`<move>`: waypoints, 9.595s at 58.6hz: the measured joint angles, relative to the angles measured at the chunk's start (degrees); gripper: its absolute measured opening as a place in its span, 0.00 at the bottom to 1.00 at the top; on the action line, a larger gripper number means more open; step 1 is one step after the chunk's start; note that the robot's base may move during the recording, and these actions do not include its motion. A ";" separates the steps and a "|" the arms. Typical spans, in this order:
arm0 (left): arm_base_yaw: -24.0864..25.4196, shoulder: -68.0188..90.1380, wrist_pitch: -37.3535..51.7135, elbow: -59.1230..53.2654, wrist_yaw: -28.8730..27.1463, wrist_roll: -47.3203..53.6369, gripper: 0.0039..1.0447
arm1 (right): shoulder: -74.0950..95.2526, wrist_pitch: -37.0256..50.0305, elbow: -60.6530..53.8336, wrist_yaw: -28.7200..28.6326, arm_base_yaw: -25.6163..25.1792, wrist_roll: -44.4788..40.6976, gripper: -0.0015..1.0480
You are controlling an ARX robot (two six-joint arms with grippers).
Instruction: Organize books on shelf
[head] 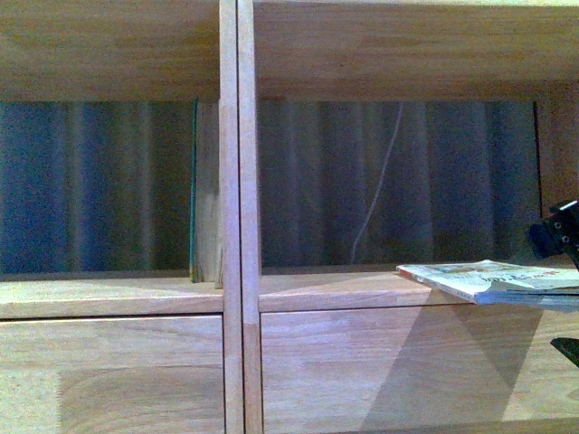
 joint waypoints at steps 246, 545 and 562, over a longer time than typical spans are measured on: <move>3.67 85.59 22.53 77.00 21.51 -1.29 0.08 | -38.10 -0.48 -13.44 -26.86 -3.76 -50.84 0.93; 0.09 0.22 0.00 0.00 0.00 -0.20 0.41 | -90.66 -30.84 -56.04 3.17 1.73 -68.41 0.59; 0.09 0.24 0.00 0.00 0.00 -0.20 0.90 | -90.66 -30.84 -56.04 3.15 1.73 -68.30 0.93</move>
